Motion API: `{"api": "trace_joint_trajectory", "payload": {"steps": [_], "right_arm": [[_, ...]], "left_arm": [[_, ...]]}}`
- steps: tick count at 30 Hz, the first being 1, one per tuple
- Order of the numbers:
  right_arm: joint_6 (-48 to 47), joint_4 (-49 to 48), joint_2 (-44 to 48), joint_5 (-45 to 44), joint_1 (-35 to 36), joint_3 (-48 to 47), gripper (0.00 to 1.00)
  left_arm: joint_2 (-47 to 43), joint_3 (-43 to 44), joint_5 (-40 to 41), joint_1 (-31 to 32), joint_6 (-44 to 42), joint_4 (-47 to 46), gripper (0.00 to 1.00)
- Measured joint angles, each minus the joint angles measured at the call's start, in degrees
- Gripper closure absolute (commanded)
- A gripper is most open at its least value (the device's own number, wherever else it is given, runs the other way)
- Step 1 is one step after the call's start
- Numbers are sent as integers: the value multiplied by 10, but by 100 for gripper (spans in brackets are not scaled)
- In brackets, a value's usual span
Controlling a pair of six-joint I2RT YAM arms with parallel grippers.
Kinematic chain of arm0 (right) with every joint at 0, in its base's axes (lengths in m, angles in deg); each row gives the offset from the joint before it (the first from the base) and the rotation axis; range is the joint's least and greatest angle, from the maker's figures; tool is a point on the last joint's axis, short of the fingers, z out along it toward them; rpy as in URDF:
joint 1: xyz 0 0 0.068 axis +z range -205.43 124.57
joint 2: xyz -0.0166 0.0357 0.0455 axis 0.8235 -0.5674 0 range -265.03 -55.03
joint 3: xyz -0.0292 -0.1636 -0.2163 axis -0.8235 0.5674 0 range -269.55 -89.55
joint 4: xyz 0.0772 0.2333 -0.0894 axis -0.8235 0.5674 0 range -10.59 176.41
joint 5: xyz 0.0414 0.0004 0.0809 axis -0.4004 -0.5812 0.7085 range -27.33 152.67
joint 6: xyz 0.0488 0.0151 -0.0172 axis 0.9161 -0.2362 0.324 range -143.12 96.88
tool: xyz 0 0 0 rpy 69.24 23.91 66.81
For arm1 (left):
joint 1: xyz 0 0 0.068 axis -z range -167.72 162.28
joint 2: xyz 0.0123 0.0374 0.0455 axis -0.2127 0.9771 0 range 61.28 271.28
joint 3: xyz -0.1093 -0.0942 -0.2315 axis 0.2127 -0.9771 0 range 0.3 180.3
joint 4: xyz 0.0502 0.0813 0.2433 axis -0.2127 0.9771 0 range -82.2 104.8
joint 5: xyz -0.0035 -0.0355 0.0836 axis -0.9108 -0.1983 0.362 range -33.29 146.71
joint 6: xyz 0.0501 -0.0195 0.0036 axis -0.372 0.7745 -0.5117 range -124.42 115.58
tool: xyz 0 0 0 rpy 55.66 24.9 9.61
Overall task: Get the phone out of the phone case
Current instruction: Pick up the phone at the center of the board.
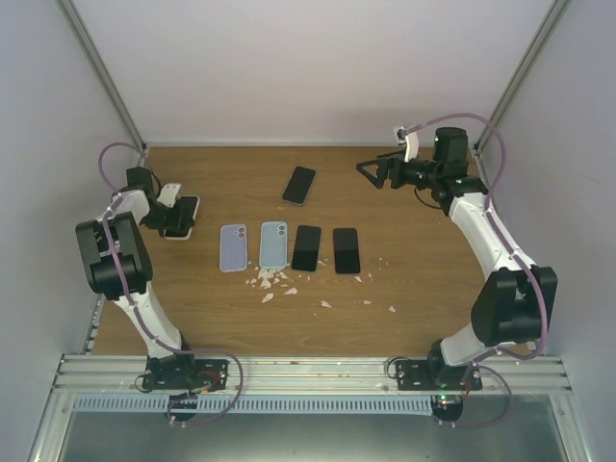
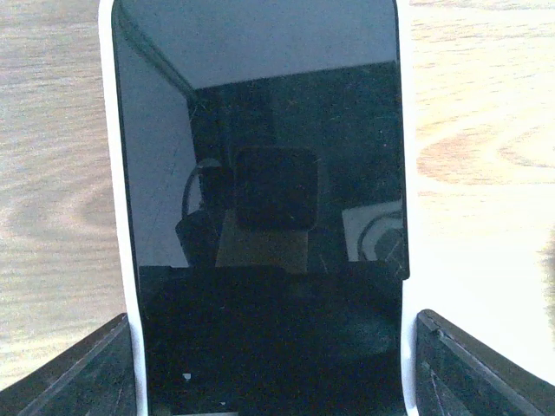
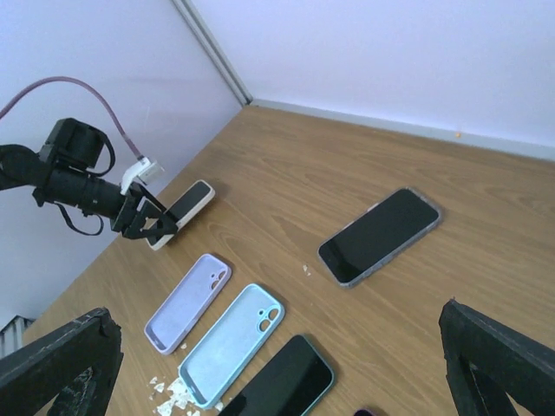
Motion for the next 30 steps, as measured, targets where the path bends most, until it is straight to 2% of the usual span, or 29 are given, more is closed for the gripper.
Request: {"api": "trace_joint_trajectory", "payload": {"steps": [8, 12, 22, 30], "right_arm": [[48, -36, 3, -16, 32, 60, 0], [72, -54, 6, -26, 51, 66, 0], [174, -104, -24, -28, 92, 62, 1], [240, -128, -72, -31, 149, 31, 6]], "left_arm": [[-57, -41, -26, 10, 15, 0, 63], [-95, -61, -38, 37, 28, 0, 65], [-211, -63, -62, 174, 90, -5, 68], [-245, -43, -63, 299, 141, -19, 68]]}}
